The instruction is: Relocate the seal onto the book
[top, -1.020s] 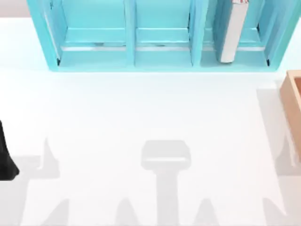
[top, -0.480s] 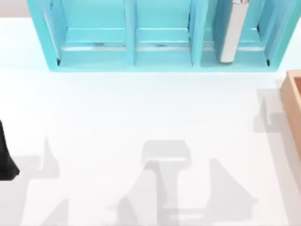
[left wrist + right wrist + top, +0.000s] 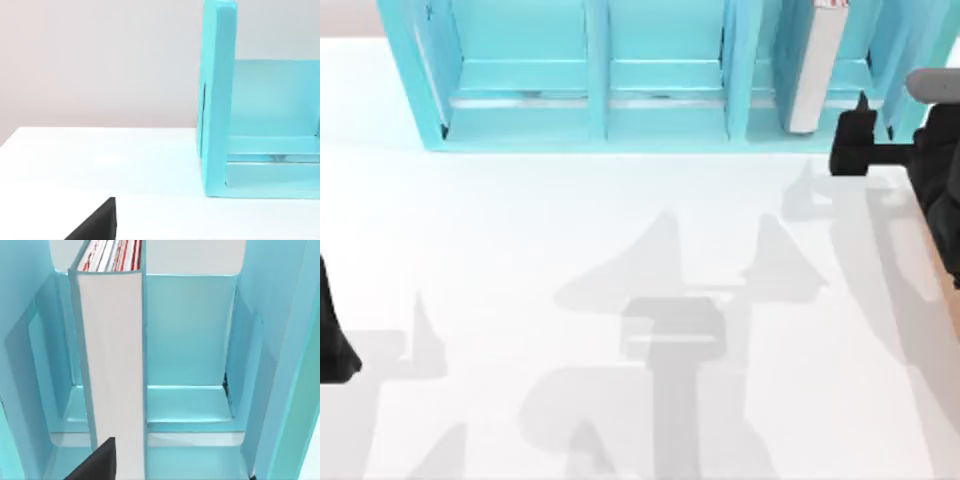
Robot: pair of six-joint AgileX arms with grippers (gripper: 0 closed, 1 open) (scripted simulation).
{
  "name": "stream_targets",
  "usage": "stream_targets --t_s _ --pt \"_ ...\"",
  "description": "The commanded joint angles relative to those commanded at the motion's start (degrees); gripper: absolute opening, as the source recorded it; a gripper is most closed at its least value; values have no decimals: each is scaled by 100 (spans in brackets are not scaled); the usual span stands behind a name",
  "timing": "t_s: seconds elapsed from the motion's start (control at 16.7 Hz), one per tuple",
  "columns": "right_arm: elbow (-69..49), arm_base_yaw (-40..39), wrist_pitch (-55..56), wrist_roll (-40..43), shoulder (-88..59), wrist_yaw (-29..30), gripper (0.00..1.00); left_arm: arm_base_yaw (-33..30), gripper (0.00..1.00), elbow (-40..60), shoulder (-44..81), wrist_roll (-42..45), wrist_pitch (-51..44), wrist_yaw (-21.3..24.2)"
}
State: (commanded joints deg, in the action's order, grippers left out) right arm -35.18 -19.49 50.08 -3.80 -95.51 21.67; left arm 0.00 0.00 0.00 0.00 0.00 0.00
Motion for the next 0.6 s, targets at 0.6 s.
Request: stream_targets --t_s 0.6 --pt "-1266 -594 1731 -40 -2675 708 100 0 100 0 0 0 0 0"
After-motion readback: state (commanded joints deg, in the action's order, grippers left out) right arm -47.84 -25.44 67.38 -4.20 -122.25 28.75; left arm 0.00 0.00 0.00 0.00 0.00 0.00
